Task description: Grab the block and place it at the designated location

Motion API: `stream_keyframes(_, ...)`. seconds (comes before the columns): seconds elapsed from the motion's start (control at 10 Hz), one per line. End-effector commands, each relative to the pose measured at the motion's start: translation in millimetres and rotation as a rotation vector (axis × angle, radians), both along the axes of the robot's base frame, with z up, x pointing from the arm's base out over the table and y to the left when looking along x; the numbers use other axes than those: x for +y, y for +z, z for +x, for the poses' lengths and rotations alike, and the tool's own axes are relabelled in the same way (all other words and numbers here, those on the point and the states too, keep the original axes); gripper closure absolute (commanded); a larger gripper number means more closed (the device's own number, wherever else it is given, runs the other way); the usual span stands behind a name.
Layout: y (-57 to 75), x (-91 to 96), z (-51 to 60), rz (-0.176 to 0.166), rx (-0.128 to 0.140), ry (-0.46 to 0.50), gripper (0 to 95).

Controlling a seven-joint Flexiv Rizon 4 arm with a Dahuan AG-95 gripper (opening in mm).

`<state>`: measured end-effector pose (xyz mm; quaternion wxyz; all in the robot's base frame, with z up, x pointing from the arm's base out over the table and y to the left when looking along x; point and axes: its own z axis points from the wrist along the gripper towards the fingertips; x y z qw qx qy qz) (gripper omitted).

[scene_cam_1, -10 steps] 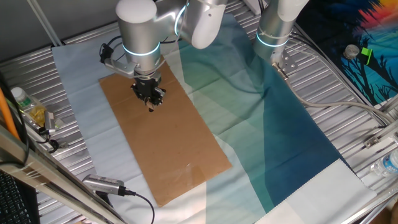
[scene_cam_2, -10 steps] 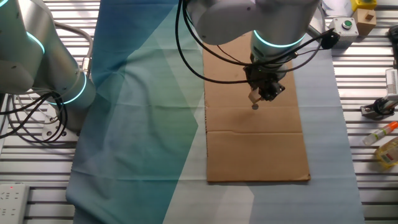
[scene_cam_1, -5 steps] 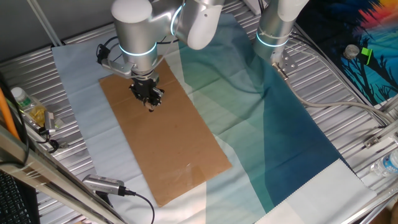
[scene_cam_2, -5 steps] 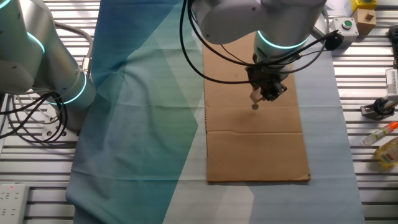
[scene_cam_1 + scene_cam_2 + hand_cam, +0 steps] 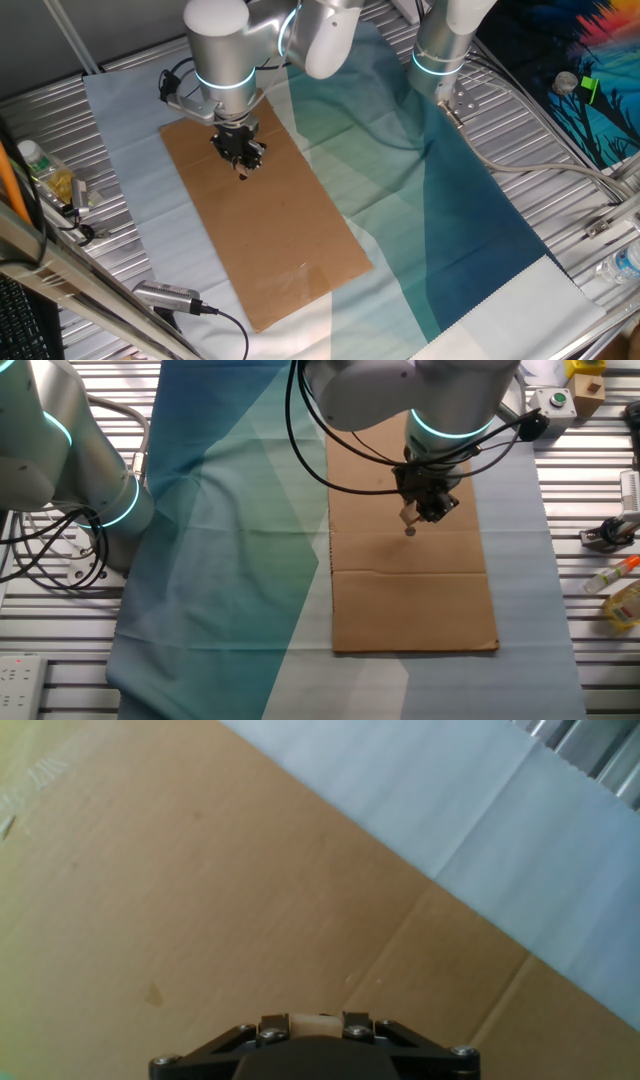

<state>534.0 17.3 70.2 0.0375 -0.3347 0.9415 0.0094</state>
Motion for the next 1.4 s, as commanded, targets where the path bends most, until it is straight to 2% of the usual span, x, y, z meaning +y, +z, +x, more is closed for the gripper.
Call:
stream_keyframes(0.1, 0.2, -0.1, -0.5, 0.002, -0.002, 0.000, 95.0)
stream_keyframes(0.3, 0.2, -0.1, -0.5, 0.013, -0.008, 0.002, 95.0)
stream_keyframes(0.7, 0.2, -0.1, -0.5, 0.004, -0.001, -0.003, 95.0)
stream_keyframes(1.0, 0.2, -0.1, -0.5, -0.010, 0.022, 0.003, 95.0)
stream_keyframes(1.4, 0.2, -0.1, -0.5, -0.014, 0.026, 0.012, 95.0)
